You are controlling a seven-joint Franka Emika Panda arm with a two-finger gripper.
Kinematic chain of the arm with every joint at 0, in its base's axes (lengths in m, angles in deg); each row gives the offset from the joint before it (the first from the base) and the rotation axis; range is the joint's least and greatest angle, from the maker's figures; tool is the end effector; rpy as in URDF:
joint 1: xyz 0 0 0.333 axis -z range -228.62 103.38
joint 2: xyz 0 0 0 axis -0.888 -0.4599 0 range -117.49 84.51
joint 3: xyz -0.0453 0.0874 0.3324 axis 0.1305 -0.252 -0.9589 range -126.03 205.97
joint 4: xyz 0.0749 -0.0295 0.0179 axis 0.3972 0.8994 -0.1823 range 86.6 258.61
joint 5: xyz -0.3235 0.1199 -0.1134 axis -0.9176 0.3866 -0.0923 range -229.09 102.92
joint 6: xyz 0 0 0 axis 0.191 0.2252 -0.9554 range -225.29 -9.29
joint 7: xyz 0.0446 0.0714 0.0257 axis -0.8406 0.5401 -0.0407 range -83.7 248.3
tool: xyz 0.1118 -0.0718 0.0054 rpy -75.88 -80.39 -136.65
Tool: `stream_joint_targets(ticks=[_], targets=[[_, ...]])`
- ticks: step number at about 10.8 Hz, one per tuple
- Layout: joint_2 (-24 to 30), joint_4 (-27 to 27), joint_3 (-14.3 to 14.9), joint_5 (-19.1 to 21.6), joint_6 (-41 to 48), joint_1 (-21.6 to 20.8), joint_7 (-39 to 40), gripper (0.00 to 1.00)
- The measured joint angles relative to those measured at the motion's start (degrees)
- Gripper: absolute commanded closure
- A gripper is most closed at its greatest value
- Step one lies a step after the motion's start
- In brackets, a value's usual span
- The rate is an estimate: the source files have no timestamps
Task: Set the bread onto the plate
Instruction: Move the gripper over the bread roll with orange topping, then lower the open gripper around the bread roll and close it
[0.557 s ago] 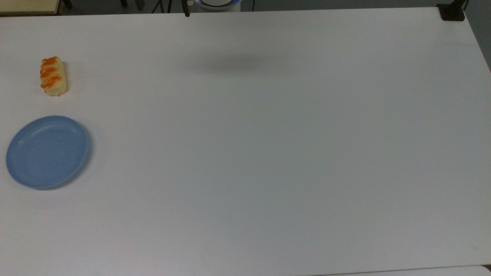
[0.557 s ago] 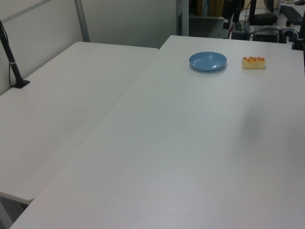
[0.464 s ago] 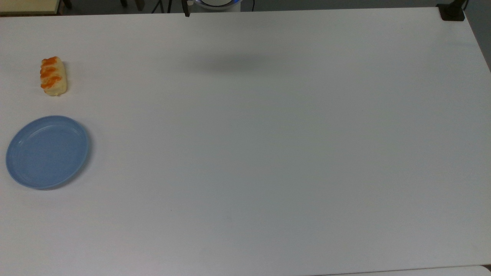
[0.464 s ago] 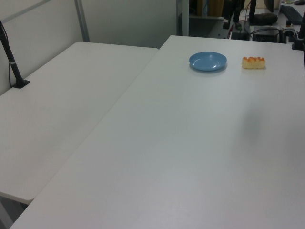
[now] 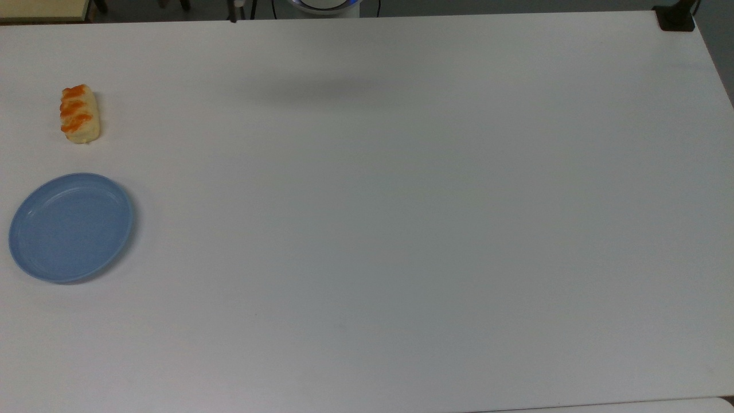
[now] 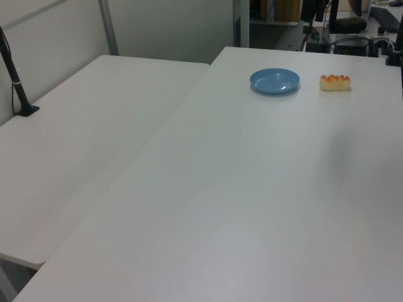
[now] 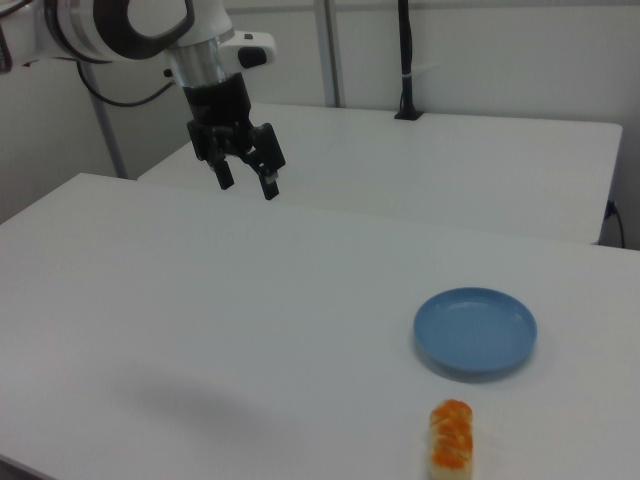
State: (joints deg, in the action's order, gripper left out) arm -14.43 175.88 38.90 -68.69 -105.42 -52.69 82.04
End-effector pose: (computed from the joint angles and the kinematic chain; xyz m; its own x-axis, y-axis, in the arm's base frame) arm 0.5141 -0.0922 0.6313 0.9864 -0.1494 0.0683 -0.1557 -0.9829 0.0979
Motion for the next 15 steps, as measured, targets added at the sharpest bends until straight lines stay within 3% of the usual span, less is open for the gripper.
stream_joint_targets(ticks=[2, 4, 7, 9, 10, 13, 15], targets=[[-0.2, 0.3, 1.2, -1.2, 0.0, 1.6, 5.6, 0.00], [-0.6, 1.1, 4.4, -1.2, -0.1, 4.0, 18.5, 0.00], [-1.3, 5.8, 11.7, -1.2, -6.8, 7.2, 34.8, 0.00], [-3.1, 10.5, 15.8, -1.1, -15.0, 8.0, 40.4, 0.00], [-5.4, 12.1, 16.3, -0.1, -18.7, 8.9, 41.8, 0.00], [-14.7, 12.8, 16.3, 7.8, -29.8, 13.6, 49.7, 0.00], [-18.4, 12.8, 16.4, 9.6, -33.6, 15.9, 53.1, 0.02]])
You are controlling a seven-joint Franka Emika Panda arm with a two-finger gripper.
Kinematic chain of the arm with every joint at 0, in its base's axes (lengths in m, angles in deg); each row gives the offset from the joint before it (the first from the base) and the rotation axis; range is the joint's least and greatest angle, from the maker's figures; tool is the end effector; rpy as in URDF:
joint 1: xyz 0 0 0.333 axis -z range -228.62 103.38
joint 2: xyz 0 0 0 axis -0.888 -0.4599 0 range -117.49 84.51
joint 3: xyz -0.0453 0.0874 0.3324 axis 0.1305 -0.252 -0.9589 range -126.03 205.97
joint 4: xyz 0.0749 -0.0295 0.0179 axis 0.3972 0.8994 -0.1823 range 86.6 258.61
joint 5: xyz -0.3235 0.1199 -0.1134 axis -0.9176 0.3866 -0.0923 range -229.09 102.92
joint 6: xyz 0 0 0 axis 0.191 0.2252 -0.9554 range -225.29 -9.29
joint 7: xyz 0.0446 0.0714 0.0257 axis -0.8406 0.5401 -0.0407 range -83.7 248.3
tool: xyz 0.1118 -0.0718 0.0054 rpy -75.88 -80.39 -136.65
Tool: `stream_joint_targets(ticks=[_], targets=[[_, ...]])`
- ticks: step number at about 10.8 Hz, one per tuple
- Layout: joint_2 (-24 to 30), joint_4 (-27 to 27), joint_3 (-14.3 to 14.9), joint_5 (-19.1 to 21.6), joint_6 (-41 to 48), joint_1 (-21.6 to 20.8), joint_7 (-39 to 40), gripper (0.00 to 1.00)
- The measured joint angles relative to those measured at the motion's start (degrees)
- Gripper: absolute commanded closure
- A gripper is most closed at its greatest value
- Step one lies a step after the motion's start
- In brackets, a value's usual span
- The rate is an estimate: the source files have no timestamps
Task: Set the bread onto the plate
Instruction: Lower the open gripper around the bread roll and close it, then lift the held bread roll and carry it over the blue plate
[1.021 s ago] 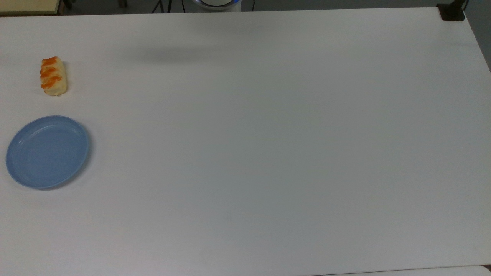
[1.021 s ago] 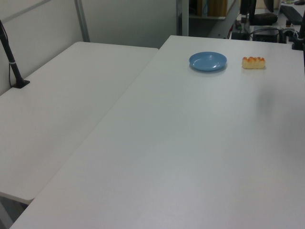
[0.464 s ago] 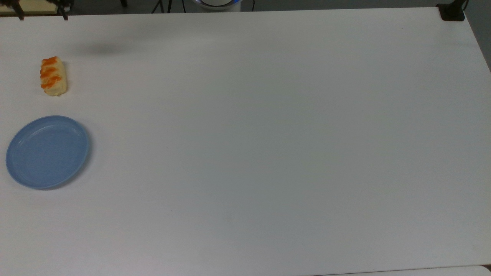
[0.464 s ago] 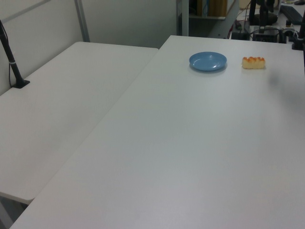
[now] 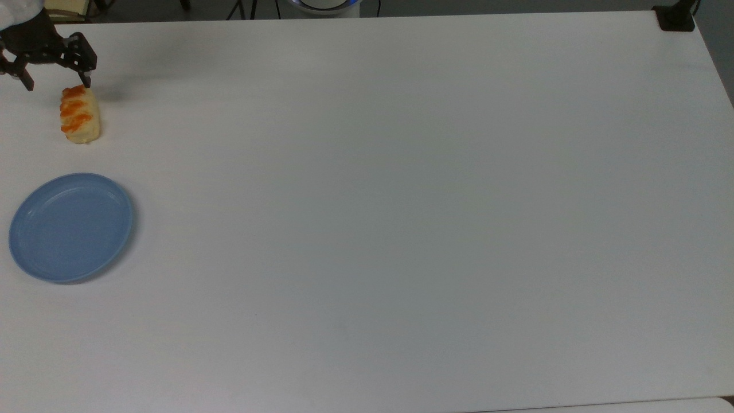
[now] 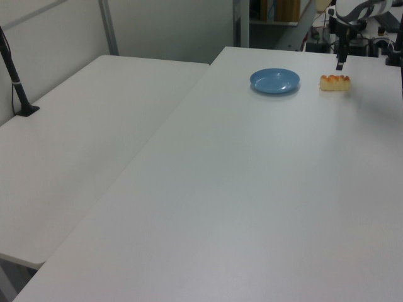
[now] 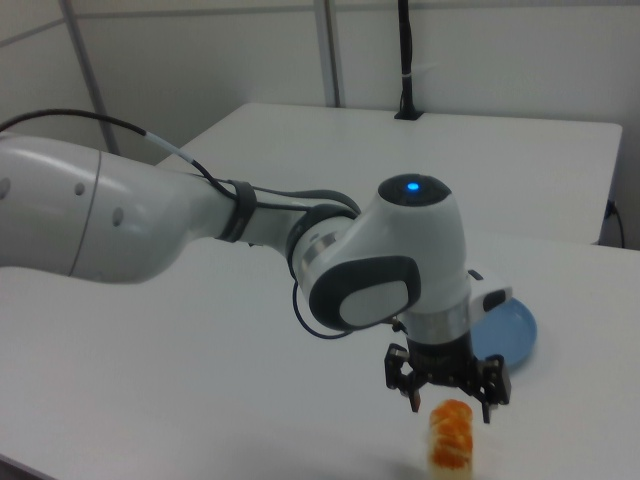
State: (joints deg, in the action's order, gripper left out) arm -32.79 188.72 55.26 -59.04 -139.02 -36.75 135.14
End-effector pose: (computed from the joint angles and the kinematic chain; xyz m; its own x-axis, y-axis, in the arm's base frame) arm 0.4772 -0.3970 0.4057 0.9818 0.1796 0.0621 0.1726 -0.9794 0.1049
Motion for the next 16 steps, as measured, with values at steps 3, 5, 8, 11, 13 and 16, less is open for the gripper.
stream_joint_targets(ticks=[3, 5, 8, 11, 13, 16], targets=[[-2.2, 0.1, 0.0, 2.7, -0.7, 1.0, 0.2, 0.04], [-3.4, 0.3, -0.1, 8.1, -0.7, 1.0, 0.6, 0.01], [-4.4, 0.9, -0.2, 8.9, -3.5, 1.0, 1.0, 0.17], [-5.4, 1.0, -0.2, 8.9, -3.9, 1.0, 3.1, 0.66], [-5.4, 0.9, -0.2, 8.9, -3.9, 1.0, 3.1, 0.66], [-5.4, -1.5, -1.3, 9.8, -3.9, 0.8, -1.2, 0.65]])
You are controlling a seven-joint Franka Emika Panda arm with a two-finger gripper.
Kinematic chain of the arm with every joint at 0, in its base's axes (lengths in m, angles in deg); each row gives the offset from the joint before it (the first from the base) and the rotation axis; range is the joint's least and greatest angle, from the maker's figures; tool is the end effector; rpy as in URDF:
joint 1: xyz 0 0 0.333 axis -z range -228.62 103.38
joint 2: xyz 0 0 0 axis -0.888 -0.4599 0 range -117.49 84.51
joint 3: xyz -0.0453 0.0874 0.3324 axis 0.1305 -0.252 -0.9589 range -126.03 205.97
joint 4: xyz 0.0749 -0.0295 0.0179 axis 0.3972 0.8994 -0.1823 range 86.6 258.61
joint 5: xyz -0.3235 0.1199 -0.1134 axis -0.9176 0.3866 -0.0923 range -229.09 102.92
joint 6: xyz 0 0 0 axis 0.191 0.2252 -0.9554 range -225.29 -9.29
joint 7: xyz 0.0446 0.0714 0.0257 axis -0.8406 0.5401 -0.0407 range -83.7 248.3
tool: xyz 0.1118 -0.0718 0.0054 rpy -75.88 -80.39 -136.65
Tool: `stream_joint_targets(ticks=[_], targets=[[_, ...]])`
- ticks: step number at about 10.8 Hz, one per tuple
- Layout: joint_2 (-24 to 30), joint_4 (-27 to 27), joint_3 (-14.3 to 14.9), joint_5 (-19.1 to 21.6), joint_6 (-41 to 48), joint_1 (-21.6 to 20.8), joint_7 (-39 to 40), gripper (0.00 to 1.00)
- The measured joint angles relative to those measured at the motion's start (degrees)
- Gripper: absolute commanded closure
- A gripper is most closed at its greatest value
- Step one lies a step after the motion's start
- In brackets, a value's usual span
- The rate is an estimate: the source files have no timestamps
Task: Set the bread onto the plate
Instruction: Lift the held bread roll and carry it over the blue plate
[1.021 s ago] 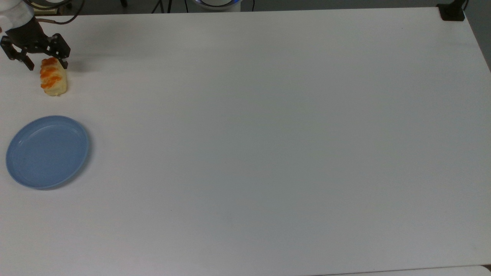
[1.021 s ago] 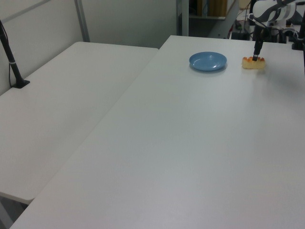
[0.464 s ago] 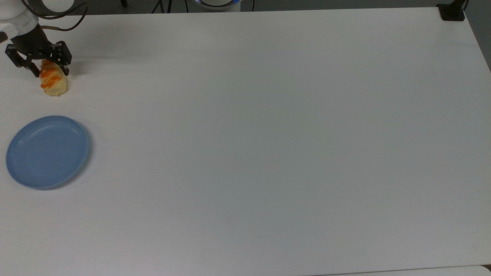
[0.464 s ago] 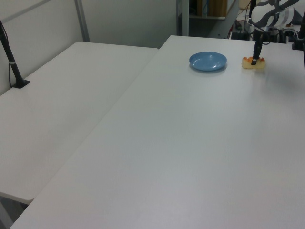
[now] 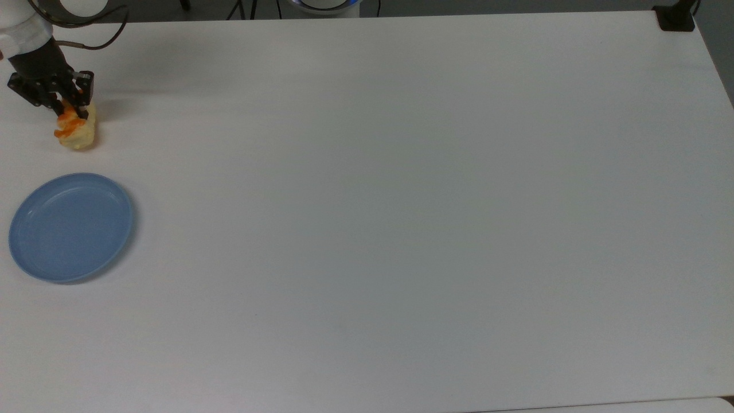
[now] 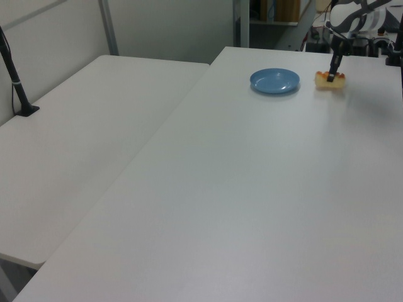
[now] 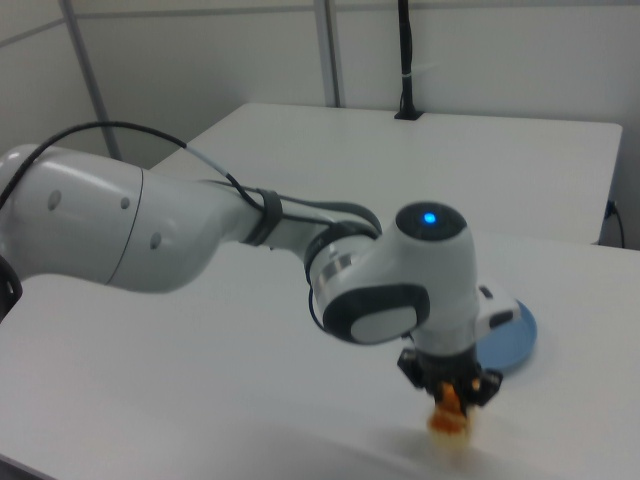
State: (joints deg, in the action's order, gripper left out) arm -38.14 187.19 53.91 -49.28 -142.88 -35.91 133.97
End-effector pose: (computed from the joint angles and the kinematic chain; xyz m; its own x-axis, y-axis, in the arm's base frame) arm 0.5010 -0.4001 0.3663 0.9855 0.0634 0.1576 0.0599 -0.9978 0.0268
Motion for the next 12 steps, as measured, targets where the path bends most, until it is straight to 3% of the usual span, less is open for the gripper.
stream_joint_targets(ticks=[4, 8, 10, 12], targets=[[-1.8, -8.1, -5.8, 0.0, 0.0, -1.3, -14.1, 0.65], [-14.4, -21.7, -6.3, 0.0, -3.4, -4.8, -27.4, 0.64], [-18.8, -25.3, -6.3, 0.0, -6.5, -4.8, -29.5, 0.00], [-20.5, -27.1, -6.3, 0.0, -7.2, -4.8, -29.9, 0.00]])
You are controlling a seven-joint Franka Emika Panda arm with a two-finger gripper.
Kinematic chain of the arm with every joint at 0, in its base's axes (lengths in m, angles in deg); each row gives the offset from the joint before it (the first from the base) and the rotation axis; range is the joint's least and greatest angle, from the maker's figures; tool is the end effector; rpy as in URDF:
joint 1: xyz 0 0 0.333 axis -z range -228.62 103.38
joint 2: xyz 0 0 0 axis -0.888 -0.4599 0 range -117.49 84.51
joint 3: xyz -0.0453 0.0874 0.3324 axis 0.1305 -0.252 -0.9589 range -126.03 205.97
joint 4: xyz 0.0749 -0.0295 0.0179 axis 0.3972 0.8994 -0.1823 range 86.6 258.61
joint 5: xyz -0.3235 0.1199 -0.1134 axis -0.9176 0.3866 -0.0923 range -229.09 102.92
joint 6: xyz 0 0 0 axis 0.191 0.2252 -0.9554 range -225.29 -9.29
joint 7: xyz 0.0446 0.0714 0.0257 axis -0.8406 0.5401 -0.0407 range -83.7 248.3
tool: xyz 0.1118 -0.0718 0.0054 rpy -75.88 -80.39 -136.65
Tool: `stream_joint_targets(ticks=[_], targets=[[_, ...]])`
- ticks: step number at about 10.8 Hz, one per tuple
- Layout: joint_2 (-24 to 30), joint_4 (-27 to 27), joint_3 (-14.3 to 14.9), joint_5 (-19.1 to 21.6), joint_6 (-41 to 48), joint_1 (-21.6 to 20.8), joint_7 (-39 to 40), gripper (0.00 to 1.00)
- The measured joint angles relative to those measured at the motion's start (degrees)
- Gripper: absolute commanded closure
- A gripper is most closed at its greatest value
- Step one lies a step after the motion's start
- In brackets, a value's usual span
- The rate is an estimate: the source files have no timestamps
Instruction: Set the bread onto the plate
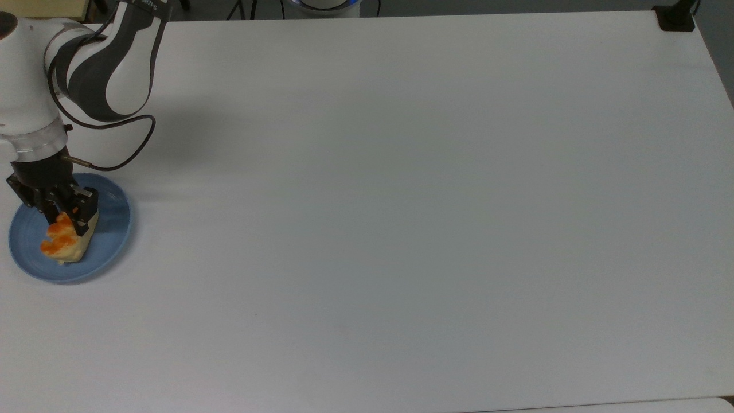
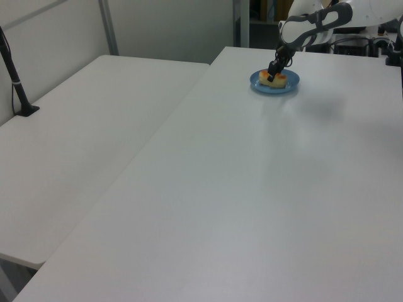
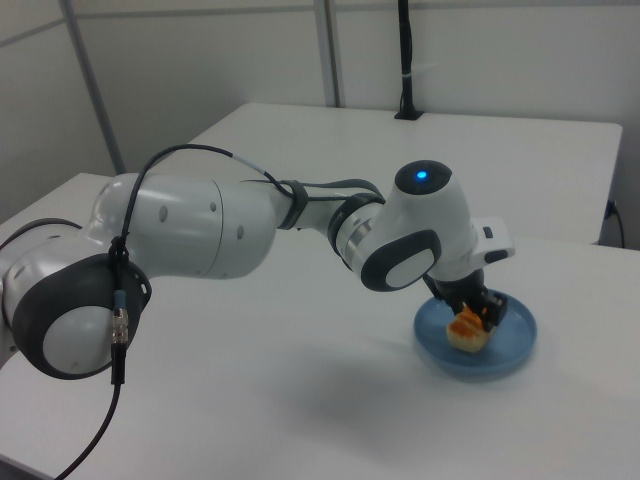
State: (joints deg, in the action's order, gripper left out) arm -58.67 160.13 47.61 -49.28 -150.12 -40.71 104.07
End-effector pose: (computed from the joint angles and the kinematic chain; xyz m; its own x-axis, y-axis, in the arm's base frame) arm 0.6853 -0.3523 0.3398 0.9050 -0.2199 0.3641 -0.2421 -0.9701 0.0157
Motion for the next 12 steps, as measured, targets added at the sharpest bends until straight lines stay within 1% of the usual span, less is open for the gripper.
stream_joint_targets(ticks=[3, 4, 5, 6, 8, 9, 10, 11, 12], targets=[[0.8, -1.1, 0.1, 0.0, 0.0, 0.5, -0.5, 0.00], [2.1, -1.0, 0.1, 0.0, 0.0, 0.9, -0.7, 0.00], [4.1, -0.6, 0.1, 0.0, 1.9, 1.3, -0.9, 0.00], [6.7, 0.0, 0.1, 0.0, 5.7, 1.4, -1.1, 0.00], [12.9, 1.2, 0.1, 0.0, 16.2, 1.3, -1.6, 0.00], [16.1, 1.5, 0.0, 0.0, 21.3, 0.9, -3.6, 0.00], [19.3, 2.0, 0.0, -0.1, 25.4, 0.1, -7.4, 0.00], [22.8, 3.2, -0.1, -1.2, 28.7, -1.4, -12.1, 0.00], [26.4, 5.2, -0.1, -3.2, 31.5, -3.5, -17.2, 0.00]])
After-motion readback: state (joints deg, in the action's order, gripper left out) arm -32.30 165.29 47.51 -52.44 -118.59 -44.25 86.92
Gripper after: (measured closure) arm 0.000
